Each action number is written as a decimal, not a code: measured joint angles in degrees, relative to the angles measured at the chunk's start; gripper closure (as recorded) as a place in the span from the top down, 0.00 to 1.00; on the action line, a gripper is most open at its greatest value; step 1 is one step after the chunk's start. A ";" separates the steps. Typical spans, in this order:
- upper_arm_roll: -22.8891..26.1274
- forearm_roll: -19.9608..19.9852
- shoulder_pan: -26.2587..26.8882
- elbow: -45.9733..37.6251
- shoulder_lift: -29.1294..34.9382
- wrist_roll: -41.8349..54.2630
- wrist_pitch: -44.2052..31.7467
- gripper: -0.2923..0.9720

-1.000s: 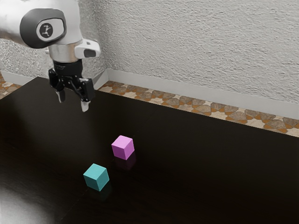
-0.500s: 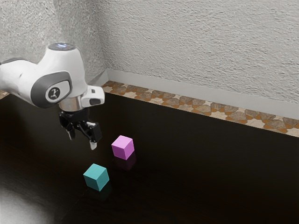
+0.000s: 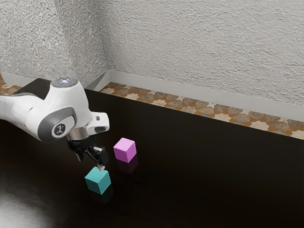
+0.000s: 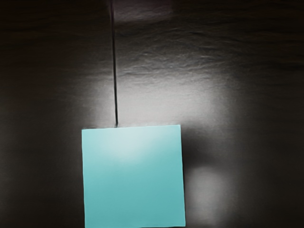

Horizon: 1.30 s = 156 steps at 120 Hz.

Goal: Pick up the blue block with one arm, and put the blue block on the pink block with one arm

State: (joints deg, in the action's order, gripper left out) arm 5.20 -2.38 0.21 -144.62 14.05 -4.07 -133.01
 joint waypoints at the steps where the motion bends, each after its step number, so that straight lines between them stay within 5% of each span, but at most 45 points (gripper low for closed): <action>1: 0.00 -0.01 0.00 -0.01 -0.23 0.00 -0.24 0.77; 156: -3.07 -0.78 -0.08 -0.67 -13.87 0.10 -15.15 0.77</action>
State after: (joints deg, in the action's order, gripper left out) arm 2.13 -3.16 0.13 -145.29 0.18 -3.97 -148.16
